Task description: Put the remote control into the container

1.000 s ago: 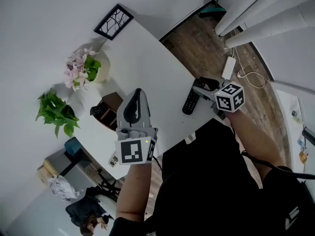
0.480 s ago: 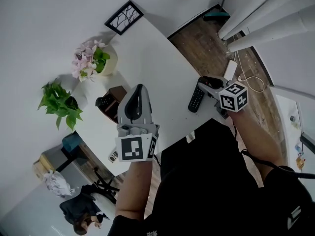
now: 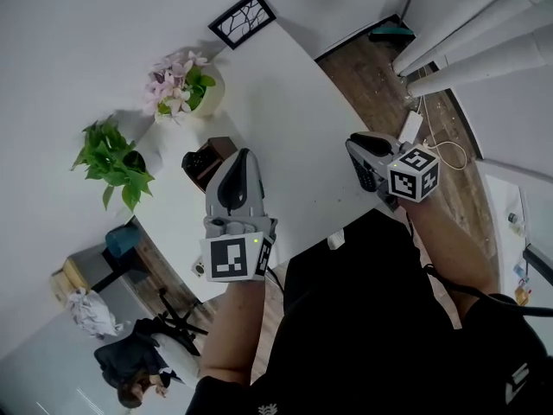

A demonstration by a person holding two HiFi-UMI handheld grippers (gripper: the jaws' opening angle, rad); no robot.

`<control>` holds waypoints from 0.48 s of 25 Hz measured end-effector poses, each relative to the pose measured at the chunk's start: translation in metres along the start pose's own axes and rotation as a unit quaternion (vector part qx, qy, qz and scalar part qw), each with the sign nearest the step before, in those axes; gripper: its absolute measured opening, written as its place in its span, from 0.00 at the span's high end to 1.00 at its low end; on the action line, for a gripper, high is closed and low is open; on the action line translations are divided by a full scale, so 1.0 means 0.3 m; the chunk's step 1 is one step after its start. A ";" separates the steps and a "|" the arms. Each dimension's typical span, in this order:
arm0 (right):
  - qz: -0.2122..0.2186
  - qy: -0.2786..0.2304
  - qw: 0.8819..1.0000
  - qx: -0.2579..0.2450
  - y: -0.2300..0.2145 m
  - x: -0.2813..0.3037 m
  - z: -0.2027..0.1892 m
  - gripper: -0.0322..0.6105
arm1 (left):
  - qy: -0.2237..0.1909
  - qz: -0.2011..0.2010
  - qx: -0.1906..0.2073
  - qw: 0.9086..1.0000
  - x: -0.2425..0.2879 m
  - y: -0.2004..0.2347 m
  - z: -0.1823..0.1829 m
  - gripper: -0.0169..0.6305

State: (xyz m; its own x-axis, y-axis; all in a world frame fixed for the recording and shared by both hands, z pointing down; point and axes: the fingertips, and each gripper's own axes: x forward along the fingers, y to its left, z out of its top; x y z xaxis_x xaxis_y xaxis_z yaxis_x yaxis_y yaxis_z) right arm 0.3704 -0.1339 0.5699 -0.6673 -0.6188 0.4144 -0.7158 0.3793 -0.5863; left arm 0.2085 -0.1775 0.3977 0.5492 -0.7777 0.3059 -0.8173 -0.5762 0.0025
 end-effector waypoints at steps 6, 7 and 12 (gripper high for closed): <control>0.016 0.013 0.999 -0.038 0.085 0.037 0.000 0.86 | -0.011 0.016 -0.013 1.000 -0.049 0.051 0.005 0.97; 0.020 0.012 0.999 -0.042 0.100 0.039 0.005 0.86 | -0.012 0.018 -0.015 1.000 -0.055 0.056 0.005 0.97; 0.049 0.010 0.996 -0.068 0.206 0.055 0.048 0.86 | -0.024 0.028 -0.022 0.999 -0.085 0.088 0.020 0.97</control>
State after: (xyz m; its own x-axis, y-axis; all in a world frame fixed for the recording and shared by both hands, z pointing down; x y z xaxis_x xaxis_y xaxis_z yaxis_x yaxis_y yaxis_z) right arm 0.3182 -0.1305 0.5306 -0.7387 -0.5612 0.3734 -0.6669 0.5282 -0.5255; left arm 0.1739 -0.1743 0.3844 0.5087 -0.8203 0.2615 -0.8536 -0.5200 0.0294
